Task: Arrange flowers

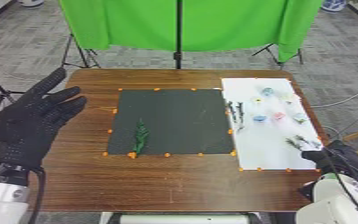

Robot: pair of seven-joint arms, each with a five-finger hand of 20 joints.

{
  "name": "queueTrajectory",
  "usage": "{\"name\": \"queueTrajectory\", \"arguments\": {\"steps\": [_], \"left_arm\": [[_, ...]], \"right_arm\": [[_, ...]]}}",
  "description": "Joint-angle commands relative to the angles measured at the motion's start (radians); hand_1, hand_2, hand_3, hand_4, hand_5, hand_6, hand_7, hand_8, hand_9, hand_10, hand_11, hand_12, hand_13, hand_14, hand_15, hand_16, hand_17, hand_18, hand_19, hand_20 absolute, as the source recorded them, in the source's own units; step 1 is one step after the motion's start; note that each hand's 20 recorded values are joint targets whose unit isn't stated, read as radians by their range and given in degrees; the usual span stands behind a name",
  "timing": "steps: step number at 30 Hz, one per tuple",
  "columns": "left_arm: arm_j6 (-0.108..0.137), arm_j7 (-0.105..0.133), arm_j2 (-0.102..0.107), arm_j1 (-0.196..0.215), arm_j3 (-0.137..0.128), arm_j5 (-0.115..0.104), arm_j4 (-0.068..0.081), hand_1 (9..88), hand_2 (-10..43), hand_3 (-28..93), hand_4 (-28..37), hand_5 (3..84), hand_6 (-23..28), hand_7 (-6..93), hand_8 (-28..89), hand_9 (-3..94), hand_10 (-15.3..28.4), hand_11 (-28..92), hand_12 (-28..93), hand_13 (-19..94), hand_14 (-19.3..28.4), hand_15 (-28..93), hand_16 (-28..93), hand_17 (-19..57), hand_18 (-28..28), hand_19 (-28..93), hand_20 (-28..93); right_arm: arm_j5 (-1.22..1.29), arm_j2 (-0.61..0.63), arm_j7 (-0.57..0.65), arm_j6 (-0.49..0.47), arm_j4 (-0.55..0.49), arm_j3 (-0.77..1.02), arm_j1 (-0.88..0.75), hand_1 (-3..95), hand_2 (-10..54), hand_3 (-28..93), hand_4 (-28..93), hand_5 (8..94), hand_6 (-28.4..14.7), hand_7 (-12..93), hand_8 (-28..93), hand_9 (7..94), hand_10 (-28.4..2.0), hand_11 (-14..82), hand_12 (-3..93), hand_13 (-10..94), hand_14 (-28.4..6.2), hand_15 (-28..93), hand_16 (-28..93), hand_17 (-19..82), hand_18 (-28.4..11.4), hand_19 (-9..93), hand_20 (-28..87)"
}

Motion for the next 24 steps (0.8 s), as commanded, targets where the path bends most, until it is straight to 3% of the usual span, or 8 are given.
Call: {"name": "queueTrajectory", "arguments": {"steps": [1, 10, 13, 18, 24], "left_arm": [[0.012, -0.011, -0.006, -0.002, 0.015, -0.005, 0.006, 23.1, 7.6, 76, -25.4, 31.0, 7.6, 16.0, -11, 29.4, 21.7, 29, 11, 21, 28.4, 51, -10, -9.7, 27.1, 59, 17], [0.008, -0.019, -0.009, -0.012, 0.025, -0.003, 0.009, 23.0, 7.6, 76, -25.4, 30.9, 7.5, 16.1, -11, 29.4, 21.8, 29, 11, 21, 28.4, 52, -10, -9.7, 27.1, 59, 17], [0.012, -0.011, -0.006, -0.003, 0.024, -0.005, 0.006, 23.1, 7.6, 76, -25.4, 31.0, 7.5, 16.2, -11, 29.4, 21.9, 29, 11, 21, 28.4, 51, -10, -9.7, 27.1, 59, 17], [0.009, -0.026, -0.015, -0.016, 0.028, -0.003, 0.009, 23.1, 7.6, 76, -25.4, 31.0, 7.6, 16.2, -11, 29.4, 21.8, 29, 11, 21, 28.4, 52, -10, -9.7, 27.1, 59, 17], [0.011, -0.018, -0.006, -0.010, 0.025, -0.010, 0.009, 23.1, 7.6, 76, -25.5, 31.1, 7.6, 16.1, -11, 29.4, 21.8, 29, 11, 21, 28.4, 51, -10, -9.7, 27.1, 58, 17]], "right_arm": [[0.027, 0.017, 0.006, -0.036, 0.045, 0.008, 0.009, 34.1, -6.5, 67, -24, 57.6, -8.2, 8, -10, 82.5, -17.4, 22.1, 15.3, 81, -10.7, 60, 15, 44, -25.6, 93, 15], [0.073, 0.034, -0.001, -0.034, 0.114, -0.051, 0.068, 34.4, -6.7, 67, -24, 53.5, -7.9, 7, -10, 81.3, -17.3, 22.4, 15.1, 81, -10.8, 60, 15, 44, -25.5, 93, 13], [0.075, 0.044, 0.000, -0.015, 0.135, -0.082, 0.099, 34.4, -6.8, 67, -24, 53.4, -7.8, 7, -10, 81.1, -17.3, 22.5, 15.1, 81, -10.8, 60, 15, 43, -25.6, 93, 12], [0.091, 0.047, 0.000, -0.021, 0.166, -0.130, 0.151, 34.4, -6.8, 67, -24, 53.5, -7.4, 8, -10, 80.8, -17.1, 22.7, 14.9, 80, -11.0, 59, 15, 43, -25.4, 93, 9], [0.115, 0.056, 0.000, -0.023, 0.222, -0.227, 0.248, 34.4, -6.8, 67, -24, 53.8, -7.2, 8, -10, 80.2, -17.0, 22.6, 14.9, 80, -11.0, 59, 14, 42, -25.1, 93, 7]]}}
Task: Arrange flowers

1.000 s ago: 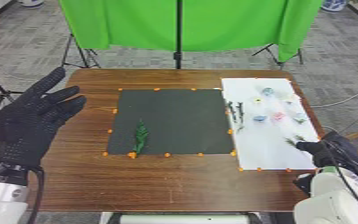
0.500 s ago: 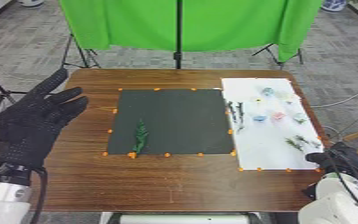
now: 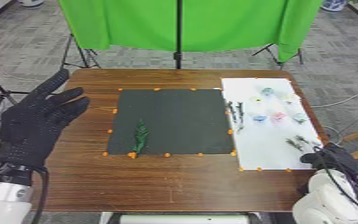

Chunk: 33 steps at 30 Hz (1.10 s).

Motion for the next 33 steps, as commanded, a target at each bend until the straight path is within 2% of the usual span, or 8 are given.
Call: {"name": "queueTrajectory", "arguments": {"steps": [1, 4, 8, 14, 24, 31, 32, 33], "left_arm": [[0.008, -0.009, -0.004, 0.008, 0.004, -0.012, 0.008, 23.2, 7.6, 76, -25.5, 31.1, 7.6, 16.1, -11, 29.4, 21.8, 29, 11, 21, 28.4, 51, -10, -9.7, 27.1, 58, 17], [0.007, -0.015, -0.001, 0.000, 0.006, -0.012, 0.009, 23.2, 7.6, 76, -25.4, 31.1, 7.7, 16.0, -11, 29.4, 21.8, 29, 11, 21, 28.4, 51, -10, -9.7, 27.1, 58, 17], [0.010, -0.007, 0.000, 0.009, 0.003, -0.014, 0.007, 23.2, 7.7, 76, -25.4, 31.1, 7.6, 16.0, -11, 29.4, 21.7, 29, 11, 21, 28.4, 51, -10, -9.7, 27.1, 58, 17], [0.008, -0.012, -0.005, 0.011, 0.000, -0.016, 0.007, 23.1, 7.6, 76, -25.4, 31.2, 7.7, 16.0, -11, 29.4, 21.8, 29, 11, 21, 28.4, 51, -10, -9.7, 27.1, 58, 17], [0.006, -0.017, -0.003, 0.009, -0.005, -0.014, 0.006, 23.1, 7.6, 76, -25.4, 31.2, 7.7, 16.0, -11, 29.5, 21.8, 29, 11, 21, 28.4, 52, -10, -9.7, 27.0, 58, 17], [0.002, -0.019, -0.004, 0.011, -0.011, -0.012, 0.005, 23.1, 7.6, 76, -25.4, 31.2, 7.7, 16.1, -11, 29.5, 21.8, 29, 11, 21, 28.4, 51, -10, -9.7, 27.0, 59, 17], [0.011, -0.011, 0.002, 0.011, -0.009, -0.015, 0.004, 23.1, 7.6, 76, -25.4, 31.2, 7.7, 16.1, -11, 29.5, 21.8, 29, 11, 21, 28.4, 51, -10, -9.7, 27.0, 59, 17], [0.011, -0.018, -0.002, 0.009, -0.008, -0.013, 0.003, 23.1, 7.6, 76, -25.4, 31.2, 7.7, 16.1, -11, 29.5, 21.8, 29, 11, 21, 28.4, 51, -10, -9.7, 27.0, 59, 17]], "right_arm": [[0.045, 0.010, -0.001, 0.001, 0.067, -0.095, 0.097, 34.4, -6.8, 67, -24, 54.0, -7.1, 9, -10, 80.1, -17.0, 22.6, 14.8, 80, -11.0, 59, 14, 42, -25.1, 93, 7], [0.045, 0.008, 0.004, -0.010, 0.093, -0.130, 0.128, 35.1, -6.9, 67, -24, 57.9, -6.3, 9, -10, 80.4, -16.6, 22.6, 14.7, 79, -11.0, 59, 14, 42, -25.0, 93, 6], [0.038, 0.010, 0.006, -0.020, 0.119, -0.166, 0.140, 41.1, -9.4, 70, -26, 71.1, -3.8, 14, -11, 84.6, -14.2, 23.2, 15.4, 81, -9.6, 57, 14, 42, -23.8, 93, 4], [0.011, 0.018, -0.002, 0.027, 0.133, -0.200, 0.128, 54.9, -9.5, 62, -28, 86.0, -0.9, 21, 5, 92.9, -9.7, 28.6, 18.4, 87, -6.0, 56, 18, 46, -21.6, 93, 9], [-0.113, 0.036, 0.014, 0.172, 0.084, -0.223, 0.136, 54.7, -9.5, 67, -28, 89.5, -0.2, 22, 7, 93.7, -9.2, 36.7, 16.5, 90, -5.5, 58, 20, 47, -21.5, 93, 18], [-0.209, 0.053, 0.032, 0.223, 0.012, -0.221, 0.156, 55.0, -9.5, 68, -28, 90.7, -1.0, 21, 8, 93.7, -9.6, 38.9, 15.7, 91, -5.3, 59, 20, 48, -21.8, 93, 22], [-0.209, 0.053, 0.029, 0.222, 0.010, -0.226, 0.169, 55.0, -9.5, 69, -28, 90.9, -1.2, 21, 8, 93.7, -9.7, 39.2, 15.6, 91, -5.3, 59, 20, 48, -21.8, 93, 23], [-0.205, 0.052, 0.026, 0.223, 0.003, -0.216, 0.164, 55.0, -9.5, 69, -28, 91.2, -1.3, 21, 8, 93.7, -9.7, 39.5, 15.5, 91, -5.3, 59, 20, 48, -21.8, 93, 23]]}}
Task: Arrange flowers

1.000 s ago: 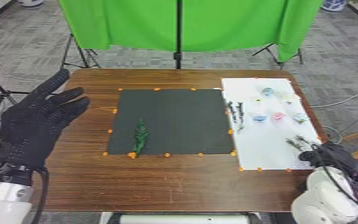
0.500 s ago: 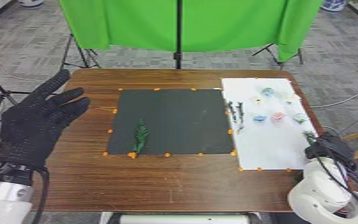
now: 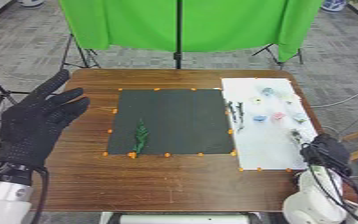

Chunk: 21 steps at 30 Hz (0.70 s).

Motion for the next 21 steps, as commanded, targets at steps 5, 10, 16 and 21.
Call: {"name": "queueTrajectory", "arguments": {"steps": [5, 10, 16, 21], "left_arm": [[0.009, -0.014, -0.003, 0.010, -0.006, 0.000, 0.000, 23.1, 7.6, 76, -25.4, 31.2, 7.6, 16.1, -11, 29.4, 21.8, 29, 11, 21, 28.4, 51, -10, -9.7, 26.9, 58, 17], [0.008, -0.011, -0.001, 0.024, -0.020, -0.001, -0.007, 23.0, 7.6, 76, -25.3, 31.2, 7.7, 16.1, -11, 29.5, 21.7, 29, 11, 21, 28.4, 52, -10, -9.7, 27.0, 58, 17], [0.007, -0.034, 0.001, 0.008, -0.028, 0.004, -0.010, 23.1, 7.6, 76, -25.4, 31.2, 7.7, 16.1, -11, 29.5, 21.8, 29, 11, 21, 28.4, 52, -10, -9.7, 27.0, 59, 17], [0.007, -0.062, 0.009, -0.030, -0.017, 0.008, -0.007, 23.1, 7.7, 76, -25.4, 31.2, 7.7, 16.1, -11, 29.5, 21.8, 29, 11, 21, 28.4, 52, -10, -9.7, 27.0, 58, 17]], "right_arm": [[-0.082, 0.016, 0.007, 0.048, -0.101, 0.013, 0.014, 55.2, -9.5, 69, -28, 91.6, -1.6, 21, 9, 93.7, -9.8, 40.2, 15.1, 92, -5.5, 59, 20, 48, -21.9, 93, 24], [-0.075, 0.011, -0.027, 0.062, -0.162, -0.020, 0.075, 55.1, -9.5, 70, -28, 92.0, -2.0, 20, 9, 93.7, -10.0, 40.6, 14.8, 92, -5.6, 59, 21, 48, -22.1, 93, 25], [0.004, -0.041, -0.125, 0.049, -0.185, -0.230, 0.346, 55.3, -9.5, 70, -28, 92.3, -2.2, 20, 10, 93.7, -10.1, 41.0, 14.6, 92, -5.9, 59, 21, 48, -22.3, 93, 26], [0.101, -0.159, -0.205, 0.030, -0.127, -0.454, 0.632, 55.4, -9.5, 70, -28, 92.5, -2.2, 19, 10, 93.7, -10.4, 41.5, 14.5, 92, -5.9, 59, 21, 49, -22.5, 93, 27]]}}
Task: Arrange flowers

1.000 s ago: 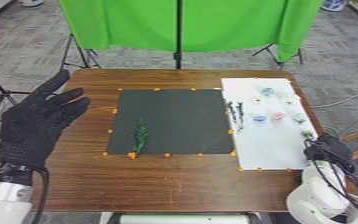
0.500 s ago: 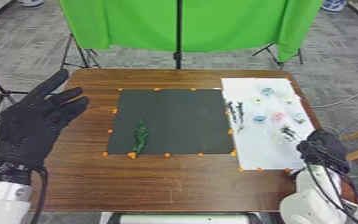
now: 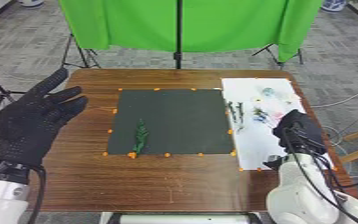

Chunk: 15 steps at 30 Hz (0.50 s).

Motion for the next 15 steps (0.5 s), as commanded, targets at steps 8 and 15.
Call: {"name": "queueTrajectory", "arguments": {"steps": [8, 15], "left_arm": [[0.001, -0.069, 0.035, -0.084, 0.010, 0.011, 0.000, 23.2, 7.7, 76, -25.4, 31.1, 7.7, 16.0, -11, 29.4, 21.8, 29, 11, 21, 28.4, 52, -10, -9.7, 27.0, 59, 17], [-0.029, -0.060, 0.058, -0.134, 0.032, 0.010, 0.019, 23.2, 7.8, 76, -25.3, 31.2, 7.7, 16.0, -11, 29.4, 21.8, 29, 11, 21, 28.4, 52, -10, -9.7, 27.0, 59, 17]], "right_arm": [[0.251, -0.374, -0.210, -0.071, 0.201, -0.427, 0.632, 55.3, -9.5, 70, -28, 92.6, -2.2, 19, 10, 93.7, -10.4, 42.0, 14.2, 93, -5.9, 60, 21, 49, -22.6, 93, 28], [0.347, -0.469, -0.181, -0.083, 0.303, -0.556, 0.742, 55.0, -9.5, 70, -28, 92.7, -2.3, 19, 10, 93.7, -10.3, 42.2, 14.0, 93, -5.9, 60, 21, 49, -22.7, 93, 28]]}}
